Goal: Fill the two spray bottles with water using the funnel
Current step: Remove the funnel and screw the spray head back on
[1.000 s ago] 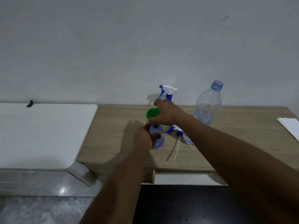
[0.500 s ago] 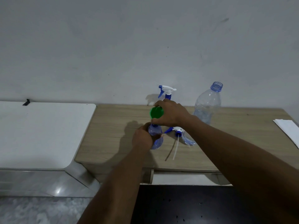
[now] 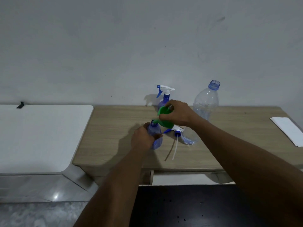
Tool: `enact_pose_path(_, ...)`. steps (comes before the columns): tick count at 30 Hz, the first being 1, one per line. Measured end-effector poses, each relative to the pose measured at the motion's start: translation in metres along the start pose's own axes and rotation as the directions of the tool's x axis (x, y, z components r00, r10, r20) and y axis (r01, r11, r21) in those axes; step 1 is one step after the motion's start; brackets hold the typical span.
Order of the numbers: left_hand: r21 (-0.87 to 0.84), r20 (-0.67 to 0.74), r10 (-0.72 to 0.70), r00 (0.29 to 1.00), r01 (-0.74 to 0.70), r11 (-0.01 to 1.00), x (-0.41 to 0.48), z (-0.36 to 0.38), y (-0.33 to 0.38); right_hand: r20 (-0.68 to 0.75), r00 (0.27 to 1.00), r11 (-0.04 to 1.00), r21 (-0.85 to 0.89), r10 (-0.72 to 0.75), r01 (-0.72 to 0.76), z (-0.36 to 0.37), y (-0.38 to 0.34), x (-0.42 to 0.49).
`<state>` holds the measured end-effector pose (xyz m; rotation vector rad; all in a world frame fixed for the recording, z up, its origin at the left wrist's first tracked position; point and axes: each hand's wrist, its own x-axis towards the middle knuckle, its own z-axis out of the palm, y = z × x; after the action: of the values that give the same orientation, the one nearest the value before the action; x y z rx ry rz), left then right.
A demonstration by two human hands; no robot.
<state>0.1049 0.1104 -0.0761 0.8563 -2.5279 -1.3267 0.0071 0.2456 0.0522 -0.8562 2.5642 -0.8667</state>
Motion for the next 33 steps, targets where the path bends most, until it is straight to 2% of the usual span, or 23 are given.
enact_pose_path(5,0.042,-0.053,0.044,0.998,-0.042,0.998,-0.002,0.001,-0.002,-0.022,0.988,0.943,0.303,0.155,-0.141,0.015,0.034,-0.016)
enact_pose_path(9,0.035,-0.074,0.043,0.996,-0.040,0.999,-0.003,0.003,-0.002,0.045,0.962,0.755,0.611,0.268,-0.239,0.027,0.054,-0.033)
enact_pose_path(11,0.030,-0.095,0.057,0.994,-0.055,0.998,-0.002,0.004,-0.003,0.052,0.954,0.707,0.661,0.294,-0.253,0.034,0.069,-0.043)
enact_pose_path(14,0.030,-0.105,0.075,0.992,-0.072,0.997,-0.002,0.004,-0.004,0.002,0.936,0.726,0.631,0.351,-0.273,0.050,0.097,-0.058)
enact_pose_path(18,0.030,-0.106,0.098,0.990,-0.095,0.995,-0.002,0.006,-0.008,-0.139,0.895,0.779,0.560,0.424,-0.282,0.076,0.126,-0.081)
enact_pose_path(22,0.030,-0.096,0.091,0.991,-0.088,0.996,-0.001,0.006,-0.009,-0.150,0.869,0.772,0.547,0.471,-0.324,0.096,0.141,-0.095)
enact_pose_path(26,0.039,-0.101,0.093,0.991,-0.089,0.995,-0.001,0.006,-0.011,-0.188,0.886,0.831,0.471,0.423,-0.297,0.116,0.145,-0.091)
enact_pose_path(33,0.068,-0.099,0.086,0.991,-0.079,0.994,0.000,0.005,-0.009,-0.170,0.920,0.913,0.279,0.353,-0.298,0.133,0.143,-0.084)
